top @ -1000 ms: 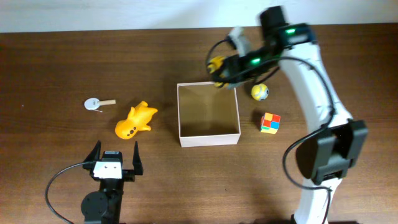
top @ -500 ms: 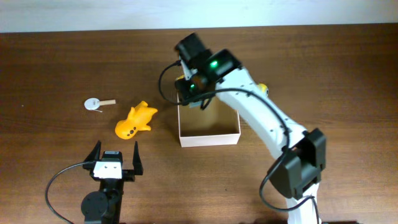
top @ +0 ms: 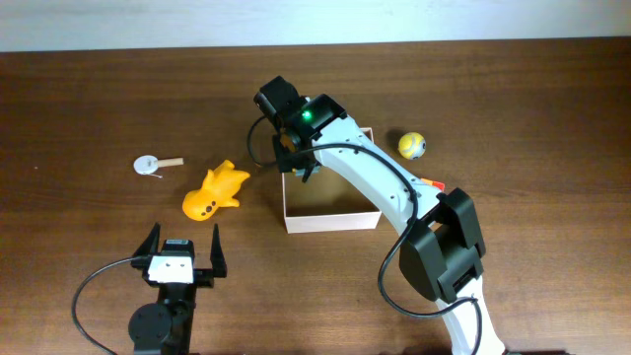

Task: Pack container
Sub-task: 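Carry the truck with the right gripper over the box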

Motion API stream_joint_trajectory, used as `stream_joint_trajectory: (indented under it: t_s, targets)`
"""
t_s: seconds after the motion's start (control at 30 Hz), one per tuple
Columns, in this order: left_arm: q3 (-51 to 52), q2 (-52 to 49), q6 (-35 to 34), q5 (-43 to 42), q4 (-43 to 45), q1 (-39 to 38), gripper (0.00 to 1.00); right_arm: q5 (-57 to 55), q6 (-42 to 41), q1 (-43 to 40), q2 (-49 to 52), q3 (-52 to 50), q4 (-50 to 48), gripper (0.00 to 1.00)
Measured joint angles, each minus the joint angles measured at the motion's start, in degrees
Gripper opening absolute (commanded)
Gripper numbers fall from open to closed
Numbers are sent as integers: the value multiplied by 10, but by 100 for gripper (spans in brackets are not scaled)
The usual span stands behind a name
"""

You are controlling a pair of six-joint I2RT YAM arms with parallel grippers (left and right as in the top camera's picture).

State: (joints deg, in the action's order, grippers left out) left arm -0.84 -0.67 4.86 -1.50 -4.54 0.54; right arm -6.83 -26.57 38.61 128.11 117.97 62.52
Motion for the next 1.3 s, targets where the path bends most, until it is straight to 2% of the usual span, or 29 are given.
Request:
stream_joint_trajectory:
  t_s: [0.6,1.3]
  targets:
    - [0,0,0,0,0,0,99,-28,-4,0,-1,-73,-115,55]
    - [0,0,0,0,0,0,99,-10,-4,0,-8,-75,-92,55]
